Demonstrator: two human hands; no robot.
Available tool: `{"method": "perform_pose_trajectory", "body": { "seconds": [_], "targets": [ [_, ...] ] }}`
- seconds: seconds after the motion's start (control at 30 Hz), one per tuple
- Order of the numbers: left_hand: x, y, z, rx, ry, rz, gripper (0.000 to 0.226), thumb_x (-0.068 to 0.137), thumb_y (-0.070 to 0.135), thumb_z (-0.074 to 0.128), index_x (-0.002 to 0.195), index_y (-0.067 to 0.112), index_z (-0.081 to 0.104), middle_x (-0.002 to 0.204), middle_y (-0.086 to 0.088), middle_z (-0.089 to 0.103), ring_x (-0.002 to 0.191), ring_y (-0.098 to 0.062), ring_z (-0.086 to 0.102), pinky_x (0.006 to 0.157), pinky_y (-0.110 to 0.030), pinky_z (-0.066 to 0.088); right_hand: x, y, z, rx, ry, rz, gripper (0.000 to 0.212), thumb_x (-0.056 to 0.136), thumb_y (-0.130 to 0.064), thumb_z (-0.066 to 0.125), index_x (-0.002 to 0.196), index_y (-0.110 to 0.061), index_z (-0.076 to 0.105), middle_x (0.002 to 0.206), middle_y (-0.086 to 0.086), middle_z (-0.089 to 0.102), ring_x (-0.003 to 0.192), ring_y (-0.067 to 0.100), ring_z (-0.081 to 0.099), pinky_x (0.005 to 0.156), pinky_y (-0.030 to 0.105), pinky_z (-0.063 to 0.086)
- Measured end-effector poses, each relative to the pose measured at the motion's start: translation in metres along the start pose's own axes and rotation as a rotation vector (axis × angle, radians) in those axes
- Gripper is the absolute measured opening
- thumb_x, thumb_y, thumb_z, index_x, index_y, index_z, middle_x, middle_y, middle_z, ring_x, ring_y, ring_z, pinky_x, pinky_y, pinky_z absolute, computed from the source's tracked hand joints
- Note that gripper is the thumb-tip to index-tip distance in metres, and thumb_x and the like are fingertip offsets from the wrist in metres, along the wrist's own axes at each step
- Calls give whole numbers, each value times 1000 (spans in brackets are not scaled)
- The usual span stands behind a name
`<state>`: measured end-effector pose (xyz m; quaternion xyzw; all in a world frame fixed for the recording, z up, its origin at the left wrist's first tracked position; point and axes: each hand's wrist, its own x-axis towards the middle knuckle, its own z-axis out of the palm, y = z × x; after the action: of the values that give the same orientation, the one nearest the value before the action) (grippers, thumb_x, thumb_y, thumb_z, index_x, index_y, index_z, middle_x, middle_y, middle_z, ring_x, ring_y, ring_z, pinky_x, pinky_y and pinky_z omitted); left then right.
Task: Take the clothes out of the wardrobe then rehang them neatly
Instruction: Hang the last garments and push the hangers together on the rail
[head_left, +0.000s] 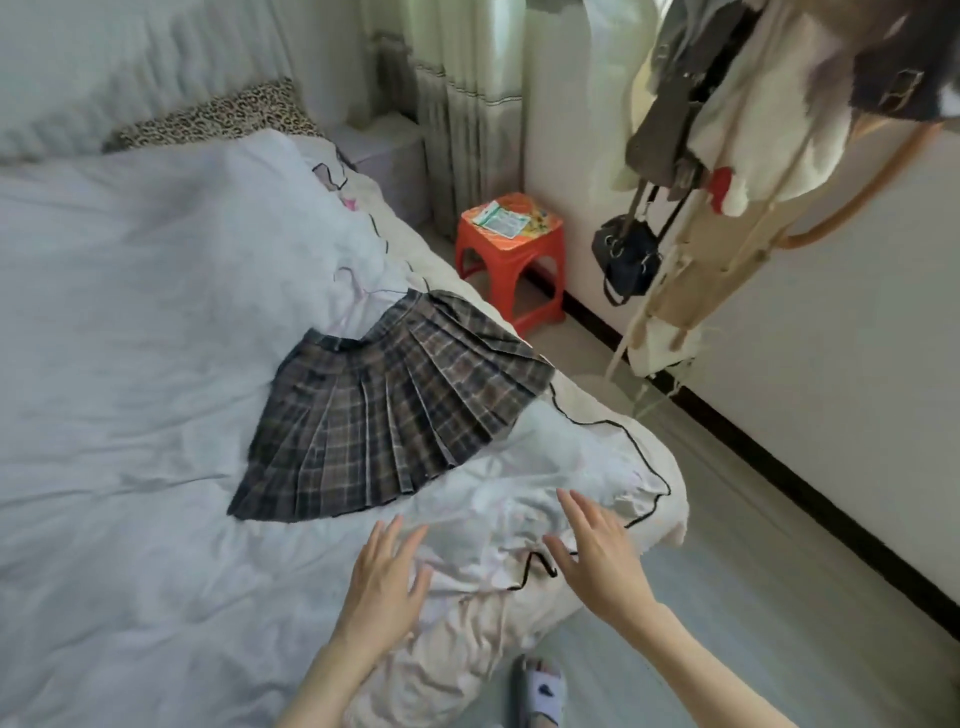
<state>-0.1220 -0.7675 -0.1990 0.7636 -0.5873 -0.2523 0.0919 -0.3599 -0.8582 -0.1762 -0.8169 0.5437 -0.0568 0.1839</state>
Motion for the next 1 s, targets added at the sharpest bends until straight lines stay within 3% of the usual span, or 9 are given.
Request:
{"method": "perform_pose_trajectory", "body": {
  "seconds": [0.1,0.13,0.23,0.47,0.6,0.87,1.0],
  "targets": [
    [9,-6,-1,25,-22,-16,56,92,42,27,145,22,26,156,-3,7,144,-22,1,115,-31,8,33,-3,0,20,-59,-20,57,97,-43,39,146,-17,26,147,2,33,134,22,32,110,33,25],
    [41,-27,8,18,-56,-87,52,96,39,30,145,23,23,156,-3,5,144,-22,-1,115,-30,7,86,-1,20,39,-118,-46,57,98,-44,34,147,-18,22,149,2,30,136,20,29,111,32,23],
    [63,-36,5,69,-81,-129,51,100,30,33,147,26,16,157,-1,1,144,-21,-3,115,-30,5,128,-2,22,38,-123,-74,55,99,-45,27,147,-17,22,149,2,31,136,19,28,112,31,20],
    [179,-75,0,-18,-85,-312,50,100,29,34,147,23,21,156,-4,7,144,-22,-2,116,-36,6,288,-4,59,25,-229,-127,52,96,-30,46,140,-5,37,135,14,49,121,30,48,104,44,36],
    [229,-113,3,-9,-117,-403,51,99,31,34,147,23,19,156,-5,6,144,-23,-1,116,-39,10,368,-23,78,-14,-261,-179,51,96,-29,45,140,-4,36,139,13,45,128,28,42,108,44,32],
    [325,-201,7,33,-173,-492,65,97,44,34,148,29,-3,155,-5,-16,142,-25,-15,115,-48,0,547,-75,129,-87,-207,-308,48,95,-21,49,137,0,38,130,20,50,119,35,47,101,43,37],
    [348,-228,21,3,-356,-508,73,94,52,38,146,34,-9,152,-1,-26,141,-23,-21,113,-55,1,612,-97,151,-118,-162,-300,47,93,-21,48,132,3,39,126,22,51,115,38,46,100,46,36]
  ]
}}
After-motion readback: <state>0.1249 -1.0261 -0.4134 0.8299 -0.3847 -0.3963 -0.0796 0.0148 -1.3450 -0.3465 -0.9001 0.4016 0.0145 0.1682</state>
